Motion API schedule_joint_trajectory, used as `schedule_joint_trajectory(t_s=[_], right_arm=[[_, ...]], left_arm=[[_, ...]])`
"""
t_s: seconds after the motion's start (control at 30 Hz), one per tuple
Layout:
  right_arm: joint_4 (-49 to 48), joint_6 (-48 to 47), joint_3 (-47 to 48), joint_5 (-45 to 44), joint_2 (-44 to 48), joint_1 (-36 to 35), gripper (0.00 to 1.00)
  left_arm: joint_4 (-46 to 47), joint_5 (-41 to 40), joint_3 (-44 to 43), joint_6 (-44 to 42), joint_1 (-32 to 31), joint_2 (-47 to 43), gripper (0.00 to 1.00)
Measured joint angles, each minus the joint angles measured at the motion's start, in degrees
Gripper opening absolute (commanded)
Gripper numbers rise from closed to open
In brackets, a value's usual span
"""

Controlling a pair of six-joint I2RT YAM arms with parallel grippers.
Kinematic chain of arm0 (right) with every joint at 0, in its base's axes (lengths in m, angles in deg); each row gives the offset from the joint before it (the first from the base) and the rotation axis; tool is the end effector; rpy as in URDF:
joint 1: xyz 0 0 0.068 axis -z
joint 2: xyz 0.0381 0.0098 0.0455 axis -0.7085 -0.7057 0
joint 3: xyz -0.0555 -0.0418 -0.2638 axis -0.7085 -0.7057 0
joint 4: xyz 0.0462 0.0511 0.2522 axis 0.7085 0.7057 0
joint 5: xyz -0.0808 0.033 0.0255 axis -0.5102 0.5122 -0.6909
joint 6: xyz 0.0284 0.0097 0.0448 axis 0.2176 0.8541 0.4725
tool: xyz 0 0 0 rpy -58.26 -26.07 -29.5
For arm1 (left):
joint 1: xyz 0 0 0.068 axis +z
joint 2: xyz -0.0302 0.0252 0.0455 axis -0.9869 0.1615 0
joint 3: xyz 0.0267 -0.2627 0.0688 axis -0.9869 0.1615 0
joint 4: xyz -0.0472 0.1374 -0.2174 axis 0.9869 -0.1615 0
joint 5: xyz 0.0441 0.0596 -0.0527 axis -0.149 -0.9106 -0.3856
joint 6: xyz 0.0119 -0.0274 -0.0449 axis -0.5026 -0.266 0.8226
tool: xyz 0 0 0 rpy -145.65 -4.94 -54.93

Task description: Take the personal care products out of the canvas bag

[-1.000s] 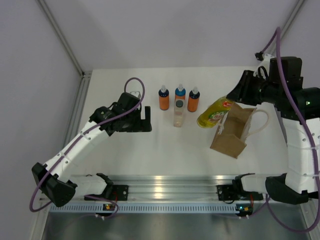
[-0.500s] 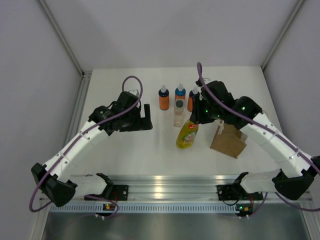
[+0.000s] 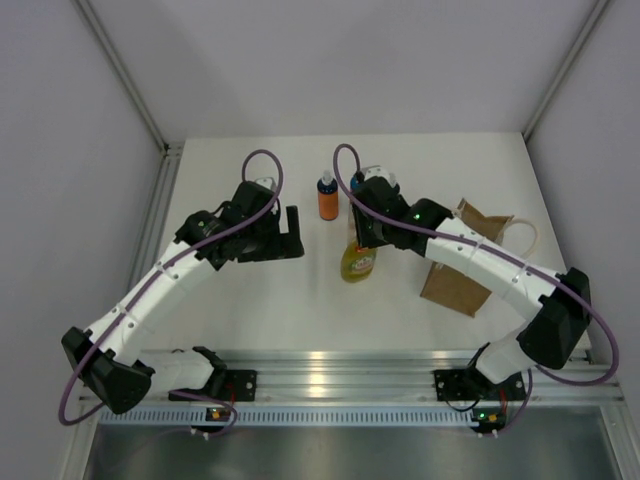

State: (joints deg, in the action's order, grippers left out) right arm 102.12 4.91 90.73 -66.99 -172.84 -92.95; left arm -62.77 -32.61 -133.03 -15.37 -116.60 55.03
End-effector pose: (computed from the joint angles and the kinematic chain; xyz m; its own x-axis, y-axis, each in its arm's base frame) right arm 0.2192 0.2257 0.3313 -0.7210 -0.1606 -0.6740 -0.2821 0.9565 0.0738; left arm 0.1939 -0.1360 0.3554 -0.8312 -0.1209 -0.5427 0.0562 0.9528 -0.2983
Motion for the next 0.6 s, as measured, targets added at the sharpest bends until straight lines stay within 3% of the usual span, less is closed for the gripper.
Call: schedule_joint_trajectory(t_s=[0.03,0.07,0.17,0.3,0.37,0.53,0.57,0.6], right_arm=[[-1.4,-0.3,0.0,-0.3,-0.5,-0.1,0.08],[-1.9,-0.3,0.0,-0.4,-0.7,-0.1,0.22],[-3.1,-0.6,0.0,-0.8,-1.1,-0.1,0.48],[-4.0,-0.9,0.2,-0.8,-1.6,-0.2,0.60],[-3.9,-1.0,0.2,-0.8,-1.9,-0.2,0.75],[-3.4,-2.0,3.4,-1.7,-2.1,-0.2,0.80],[-3.1,-2.1,4.5,-2.1,-2.1,-0.2,0.94],[-3.0,-2.1,5.5,-2.7,-1.8,-0.2,1.00]], left_arm=[[-0.2,0.0,0.0,-0.1,0.0,0.0,0.98],[-0.3,0.0,0.0,-0.2,0.0,0.0,0.98],[-0.7,-0.5,0.0,-0.8,0.2,0.0,0.98],[-1.9,-2.1,0.0,-2.0,0.2,0.0,0.98],[-2.8,-3.2,-0.5,-2.5,0.3,0.2,0.98],[-5.5,-8.6,-3.7,-3.3,1.6,2.1,0.98],[-6.0,-9.7,-4.3,-3.5,2.2,2.4,0.98],[-6.5,-10.5,-4.9,-3.5,2.8,2.5,0.98]])
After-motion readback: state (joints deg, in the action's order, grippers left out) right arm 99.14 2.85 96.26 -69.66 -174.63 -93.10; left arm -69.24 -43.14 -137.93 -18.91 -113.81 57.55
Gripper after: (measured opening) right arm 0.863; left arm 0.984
